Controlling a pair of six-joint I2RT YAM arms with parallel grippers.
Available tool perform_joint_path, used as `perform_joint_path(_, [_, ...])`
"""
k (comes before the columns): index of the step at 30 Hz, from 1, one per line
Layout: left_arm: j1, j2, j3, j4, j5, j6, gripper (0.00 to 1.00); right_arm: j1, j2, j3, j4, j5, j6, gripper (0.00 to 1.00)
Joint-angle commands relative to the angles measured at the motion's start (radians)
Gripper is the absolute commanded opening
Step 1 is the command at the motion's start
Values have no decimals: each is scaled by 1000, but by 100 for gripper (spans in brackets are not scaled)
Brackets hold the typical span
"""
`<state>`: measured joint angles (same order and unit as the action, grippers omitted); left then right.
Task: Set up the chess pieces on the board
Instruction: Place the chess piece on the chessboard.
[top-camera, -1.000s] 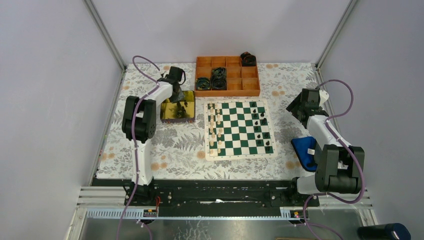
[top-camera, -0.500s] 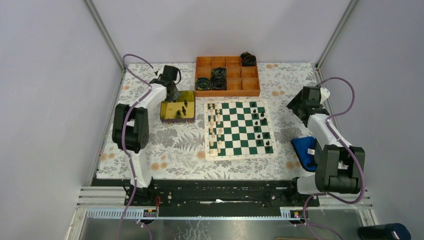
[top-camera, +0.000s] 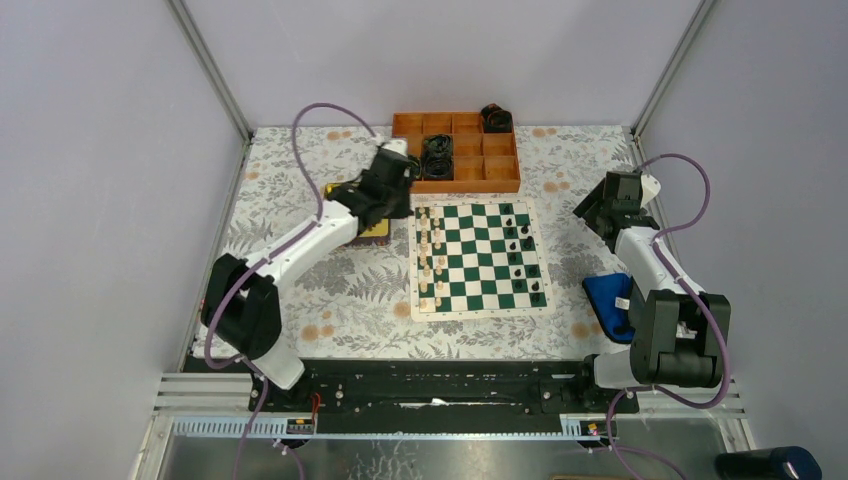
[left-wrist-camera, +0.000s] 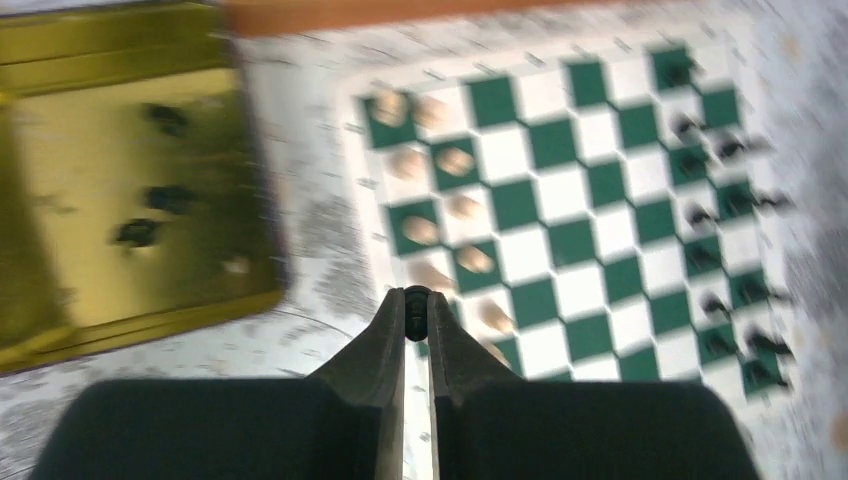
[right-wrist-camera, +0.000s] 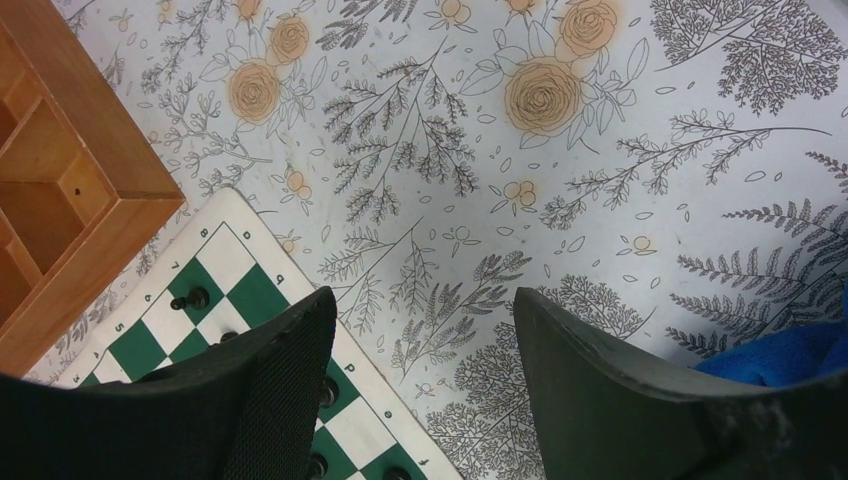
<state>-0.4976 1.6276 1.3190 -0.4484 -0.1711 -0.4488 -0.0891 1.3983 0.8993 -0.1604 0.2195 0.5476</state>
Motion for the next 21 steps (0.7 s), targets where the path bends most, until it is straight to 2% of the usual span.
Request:
perform_joint_path(1, [-147, -20, -25, 60, 30, 65, 0, -5, -26, 36, -9, 25, 5, 73])
perform_joint_path(12, [-483, 79, 1, 112, -5, 110, 0, -6, -15, 34, -5, 36, 14, 74])
perform_joint_path(21, [-613, 161, 6, 164, 0, 131, 0, -31, 27, 85, -13, 45, 24, 74])
